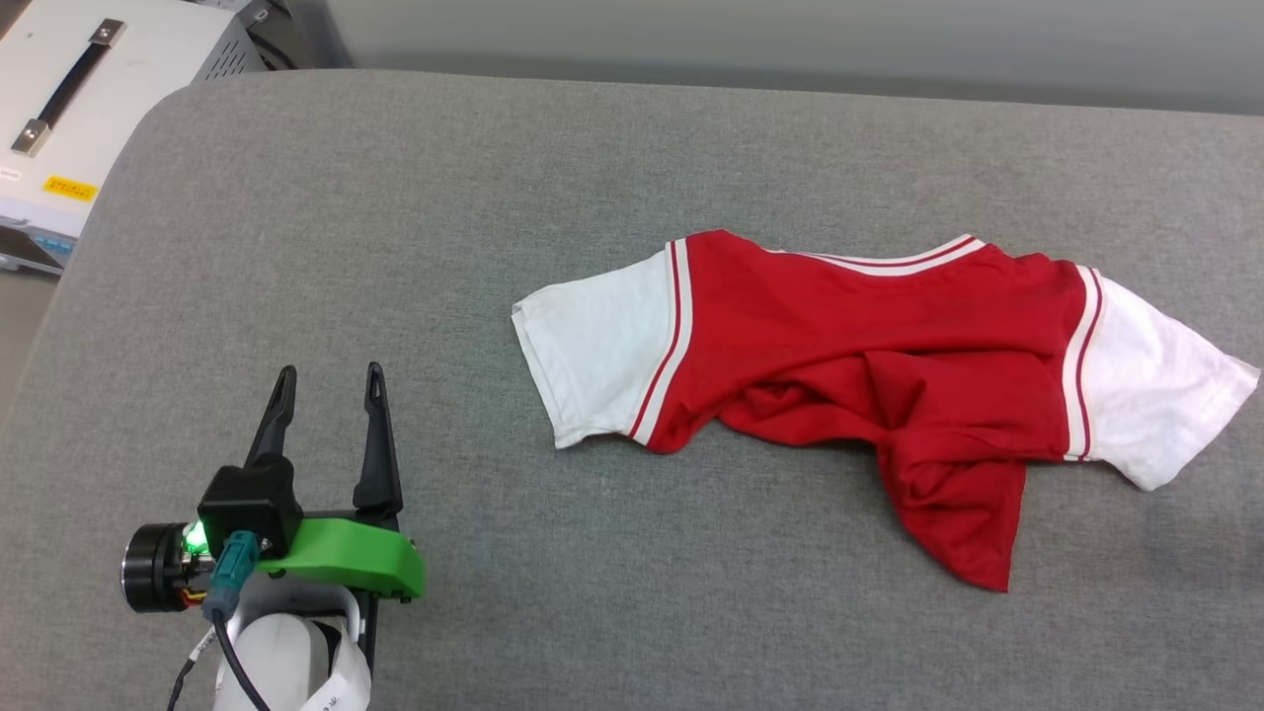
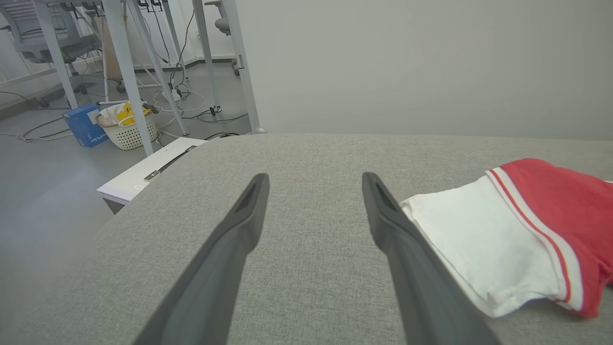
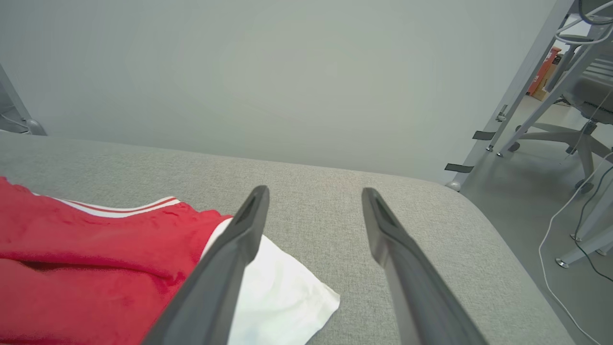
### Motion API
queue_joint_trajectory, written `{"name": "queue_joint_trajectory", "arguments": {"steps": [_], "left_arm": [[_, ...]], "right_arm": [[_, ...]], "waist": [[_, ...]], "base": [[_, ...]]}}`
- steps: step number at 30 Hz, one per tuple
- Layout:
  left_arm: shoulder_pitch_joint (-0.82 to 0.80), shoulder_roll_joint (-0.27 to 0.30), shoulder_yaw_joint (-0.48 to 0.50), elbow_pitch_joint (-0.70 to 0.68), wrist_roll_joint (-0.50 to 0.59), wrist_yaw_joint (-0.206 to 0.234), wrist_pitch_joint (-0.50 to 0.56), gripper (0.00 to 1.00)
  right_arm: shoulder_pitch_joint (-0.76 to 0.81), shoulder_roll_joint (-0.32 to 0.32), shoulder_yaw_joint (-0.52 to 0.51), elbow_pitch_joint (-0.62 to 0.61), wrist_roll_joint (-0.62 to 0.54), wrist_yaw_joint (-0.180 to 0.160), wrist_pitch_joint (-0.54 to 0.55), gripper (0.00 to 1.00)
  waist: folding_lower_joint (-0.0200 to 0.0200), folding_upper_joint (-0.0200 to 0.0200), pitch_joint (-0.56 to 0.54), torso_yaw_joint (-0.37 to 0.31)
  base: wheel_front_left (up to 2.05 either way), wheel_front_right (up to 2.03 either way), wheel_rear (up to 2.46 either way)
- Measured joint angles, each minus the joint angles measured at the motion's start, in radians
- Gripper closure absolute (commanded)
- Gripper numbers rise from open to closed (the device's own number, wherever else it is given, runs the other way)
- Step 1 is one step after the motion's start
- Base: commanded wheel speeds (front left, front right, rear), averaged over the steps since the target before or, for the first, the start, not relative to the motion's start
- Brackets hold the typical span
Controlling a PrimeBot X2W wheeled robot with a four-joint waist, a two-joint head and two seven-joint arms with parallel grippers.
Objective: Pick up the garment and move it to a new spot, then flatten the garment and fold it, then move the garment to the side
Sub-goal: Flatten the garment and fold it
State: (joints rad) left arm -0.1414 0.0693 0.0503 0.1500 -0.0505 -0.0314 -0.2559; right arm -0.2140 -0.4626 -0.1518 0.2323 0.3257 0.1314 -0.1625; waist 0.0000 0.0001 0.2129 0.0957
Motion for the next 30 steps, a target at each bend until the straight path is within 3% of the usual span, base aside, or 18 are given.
{"name": "queue_joint_trajectory", "arguments": {"steps": [7, 11, 14, 19, 24, 25, 30], "left_arm": [[0.024, 0.0, -0.002, -0.013, 0.007, -0.006, 0.0, 0.0], [0.039, 0.0, -0.005, -0.027, 0.008, -0.01, 0.0, 0.0], [0.041, 0.0, -0.008, -0.033, 0.01, -0.01, 0.0, 0.0], [0.038, -0.001, -0.013, -0.045, 0.01, -0.017, 0.0, 0.0], [0.026, -0.002, -0.021, -0.057, 0.01, -0.018, 0.0, 0.0], [0.013, -0.002, -0.023, -0.06, 0.01, -0.018, 0.0, 0.0], [-0.02, -0.005, -0.035, -0.063, 0.01, -0.018, 0.0, 0.0]], "right_arm": [[0.095, 0.097, -0.058, -0.139, -0.054, 0.0, -0.018, 0.0], [0.093, 0.067, -0.054, -0.204, -0.06, 0.0, 0.02, 0.0], [0.056, 0.006, -0.049, -0.231, -0.035, 0.0, 0.089, 0.0], [-0.038, -0.156, 0.03, -0.19, 0.082, 0.0, 0.318, 0.0], [-0.08, -0.246, 0.123, -0.115, 0.259, 0.0, 0.615, 0.0], [-0.103, -0.277, 0.143, -0.077, 0.33, 0.0, 0.734, 0.0], [-0.172, -0.286, 0.131, 0.015, 0.391, 0.0, 0.902, 0.0]], "waist": [[-0.0001, 0.0, -0.028, -0.013], [-0.0001, 0.0, -0.032, -0.022], [-0.0001, 0.0, -0.027, -0.026], [-0.0001, 0.0, -0.004, -0.024], [-0.0001, 0.0, 0.032, -0.016], [-0.0001, 0.0, 0.052, -0.012], [-0.0001, 0.0, 0.104, 0.001]], "base": [[0.0, 0.0, 0.0], [0.0, 0.0, 0.0], [0.0, 0.0, 0.0], [0.0, 0.0, 0.0], [0.0, 0.0, 0.0], [0.0, 0.0, 0.0], [0.0, 0.0, 0.0]]}}
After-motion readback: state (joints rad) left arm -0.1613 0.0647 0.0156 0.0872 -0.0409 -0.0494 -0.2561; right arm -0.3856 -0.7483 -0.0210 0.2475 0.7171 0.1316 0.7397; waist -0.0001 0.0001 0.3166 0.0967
